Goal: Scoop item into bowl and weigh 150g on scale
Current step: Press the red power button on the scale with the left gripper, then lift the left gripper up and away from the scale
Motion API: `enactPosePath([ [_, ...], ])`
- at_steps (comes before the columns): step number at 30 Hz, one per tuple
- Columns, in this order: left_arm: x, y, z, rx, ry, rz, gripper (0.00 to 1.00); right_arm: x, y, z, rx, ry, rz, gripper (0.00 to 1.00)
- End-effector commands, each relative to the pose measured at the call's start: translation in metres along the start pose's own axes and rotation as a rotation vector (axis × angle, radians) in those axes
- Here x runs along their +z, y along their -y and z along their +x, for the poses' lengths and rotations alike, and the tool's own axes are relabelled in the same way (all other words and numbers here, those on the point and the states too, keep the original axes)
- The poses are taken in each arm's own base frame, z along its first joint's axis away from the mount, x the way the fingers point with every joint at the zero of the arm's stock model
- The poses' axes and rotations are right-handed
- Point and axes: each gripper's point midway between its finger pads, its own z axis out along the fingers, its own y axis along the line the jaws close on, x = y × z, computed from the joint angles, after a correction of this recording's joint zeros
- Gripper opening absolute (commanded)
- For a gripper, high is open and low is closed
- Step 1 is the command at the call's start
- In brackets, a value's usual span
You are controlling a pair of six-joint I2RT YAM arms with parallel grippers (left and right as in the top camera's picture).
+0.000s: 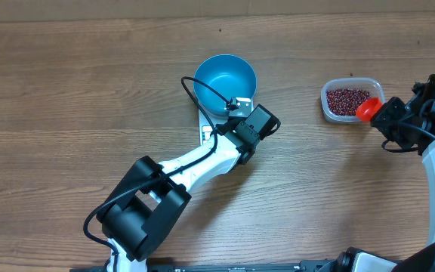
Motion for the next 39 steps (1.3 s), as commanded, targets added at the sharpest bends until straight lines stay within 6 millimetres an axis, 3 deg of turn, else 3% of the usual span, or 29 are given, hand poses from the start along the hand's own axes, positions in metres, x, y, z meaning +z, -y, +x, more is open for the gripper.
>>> enactPosePath([
  [1, 0.007, -0.008, 0.005, -0.014, -0.004, -0.036, 0.04, -0.003, 0.000, -0.007, -0.009, 0.019, 0.015, 0.04],
  [32, 0.009, -0.008, 0.011, -0.010, -0.016, -0.034, 0.04, -0.003, 0.002, -0.004, -0.020, 0.006, 0.021, 0.04],
  [39, 0.020, -0.004, 0.016, -0.008, -0.017, -0.024, 0.04, -0.003, 0.002, -0.004, -0.020, 0.005, 0.021, 0.04],
])
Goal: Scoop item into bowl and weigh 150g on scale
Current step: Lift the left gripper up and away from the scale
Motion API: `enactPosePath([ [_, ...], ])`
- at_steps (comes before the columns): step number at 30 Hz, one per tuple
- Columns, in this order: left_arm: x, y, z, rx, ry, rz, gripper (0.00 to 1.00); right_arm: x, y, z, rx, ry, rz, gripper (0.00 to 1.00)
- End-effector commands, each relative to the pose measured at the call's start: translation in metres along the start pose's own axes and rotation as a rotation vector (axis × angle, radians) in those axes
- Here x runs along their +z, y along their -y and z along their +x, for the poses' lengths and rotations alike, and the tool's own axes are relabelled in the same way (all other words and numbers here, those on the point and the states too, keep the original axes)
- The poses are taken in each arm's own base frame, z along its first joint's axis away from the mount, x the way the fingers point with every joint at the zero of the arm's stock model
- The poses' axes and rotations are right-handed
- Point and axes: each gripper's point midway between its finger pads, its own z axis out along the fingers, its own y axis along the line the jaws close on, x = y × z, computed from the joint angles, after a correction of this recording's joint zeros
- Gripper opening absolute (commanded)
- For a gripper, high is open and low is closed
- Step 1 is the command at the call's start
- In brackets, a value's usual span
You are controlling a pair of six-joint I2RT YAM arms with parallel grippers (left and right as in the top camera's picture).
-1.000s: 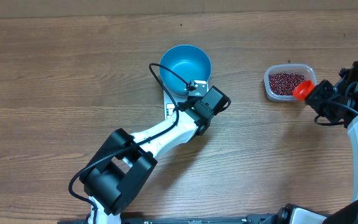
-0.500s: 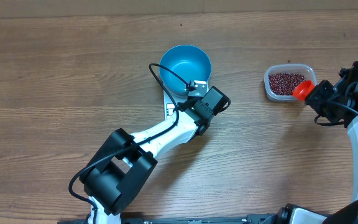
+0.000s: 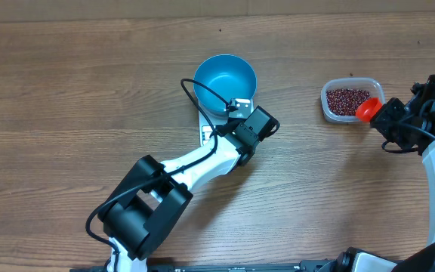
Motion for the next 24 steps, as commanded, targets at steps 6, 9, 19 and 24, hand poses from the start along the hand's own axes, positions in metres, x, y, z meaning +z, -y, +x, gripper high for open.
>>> enactPosePath([
  [6, 0.015, -0.006, 0.013, 0.000, -0.023, -0.031, 0.04, -0.003, 0.001, -0.006, -0.009, 0.016, 0.017, 0.04],
  [9, 0.015, -0.006, 0.013, 0.000, -0.023, -0.032, 0.04, -0.003, 0.001, -0.006, -0.009, 0.016, 0.017, 0.04],
  [19, 0.002, 0.004, 0.001, 0.069, 0.001, -0.002, 0.04, -0.003, 0.001, -0.006, -0.008, 0.014, 0.017, 0.04],
  [24, -0.030, 0.014, -0.012, 0.152, 0.021, 0.035, 0.04, -0.003, 0.001, -0.007, -0.008, 0.016, 0.016, 0.04],
])
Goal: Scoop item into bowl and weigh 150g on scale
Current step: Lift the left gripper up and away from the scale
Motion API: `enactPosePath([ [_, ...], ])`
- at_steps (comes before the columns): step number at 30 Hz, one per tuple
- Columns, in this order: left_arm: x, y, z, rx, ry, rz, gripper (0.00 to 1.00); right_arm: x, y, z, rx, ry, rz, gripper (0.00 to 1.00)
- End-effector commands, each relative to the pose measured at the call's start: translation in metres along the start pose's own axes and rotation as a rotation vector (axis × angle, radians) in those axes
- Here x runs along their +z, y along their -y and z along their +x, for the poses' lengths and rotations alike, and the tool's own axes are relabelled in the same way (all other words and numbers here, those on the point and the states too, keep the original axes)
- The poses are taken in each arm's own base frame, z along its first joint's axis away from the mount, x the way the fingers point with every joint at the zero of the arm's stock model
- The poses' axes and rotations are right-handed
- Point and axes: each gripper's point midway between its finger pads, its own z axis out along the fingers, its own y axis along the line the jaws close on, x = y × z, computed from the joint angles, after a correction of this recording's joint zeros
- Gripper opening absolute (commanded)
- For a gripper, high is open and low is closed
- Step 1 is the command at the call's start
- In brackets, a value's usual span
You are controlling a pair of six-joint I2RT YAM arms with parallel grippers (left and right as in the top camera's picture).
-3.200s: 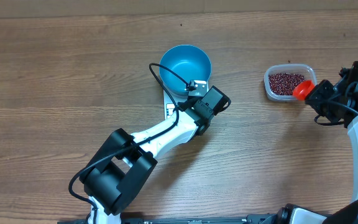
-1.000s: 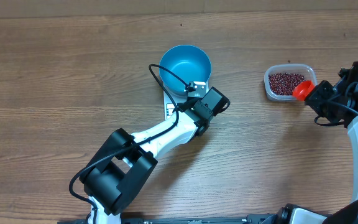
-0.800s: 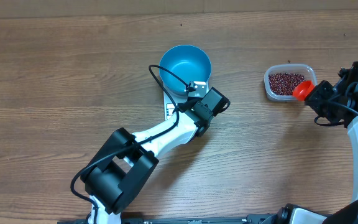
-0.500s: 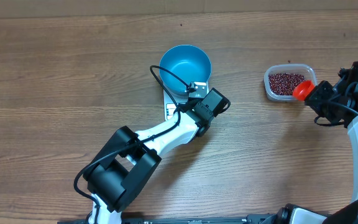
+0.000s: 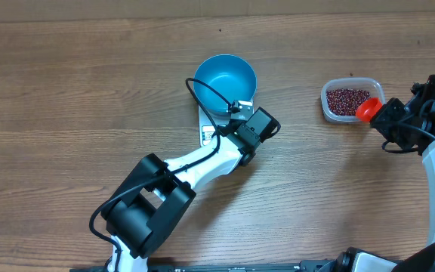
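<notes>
A blue bowl (image 5: 225,79) sits on a white scale (image 5: 206,130), of which only a strip shows in front of the bowl. My left gripper (image 5: 237,106) is at the bowl's near rim; its fingers are hidden under the wrist. At the right, a clear tub of red beans (image 5: 347,100) stands on the table. My right gripper (image 5: 376,113) holds a red scoop (image 5: 366,110) at the tub's near right corner. No beans show inside the bowl.
The left arm (image 5: 195,162) stretches diagonally from the front left to the bowl, with its black cable (image 5: 202,94) looping over the bowl's left rim. The right arm stands along the right edge. The rest is bare wooden tabletop (image 5: 74,91).
The left arm has shifted very slightly and its cable loop now sits a little further right over the bowl. The bowl, tub, scoop and right arm stand as before.
At the oldest moment the left gripper was at the bowl's near rim and the right gripper held the red scoop beside the bean tub. The later moment showed the same, and now only the left arm has shifted a hair.
</notes>
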Motion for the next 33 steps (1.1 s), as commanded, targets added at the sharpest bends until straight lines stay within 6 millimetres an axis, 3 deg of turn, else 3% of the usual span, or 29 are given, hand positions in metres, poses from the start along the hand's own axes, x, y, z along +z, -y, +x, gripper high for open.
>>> enactPosePath([
  [1, -0.040, 0.012, -0.026, 0.063, 0.068, 0.060, 0.04, -0.003, 0.001, -0.007, -0.005, 0.018, 0.016, 0.04],
  [10, -0.141, 0.012, -0.064, 0.052, 0.208, 0.272, 0.04, -0.003, 0.000, -0.008, -0.005, 0.020, 0.014, 0.04],
  [19, -0.239, -0.030, -0.094, 0.015, 0.412, 0.361, 0.05, -0.003, -0.005, -0.006, -0.007, 0.011, -0.017, 0.04],
  [24, -0.269, -0.047, -0.097, -0.017, 0.471, 0.387, 0.06, -0.003, -0.007, -0.003, -0.009, -0.003, -0.029, 0.04],
  [33, -0.298, -0.067, -0.098, -0.069, 0.523, 0.417, 0.06, -0.022, -0.009, 0.002, -0.056, -0.019, -0.022, 0.04],
])
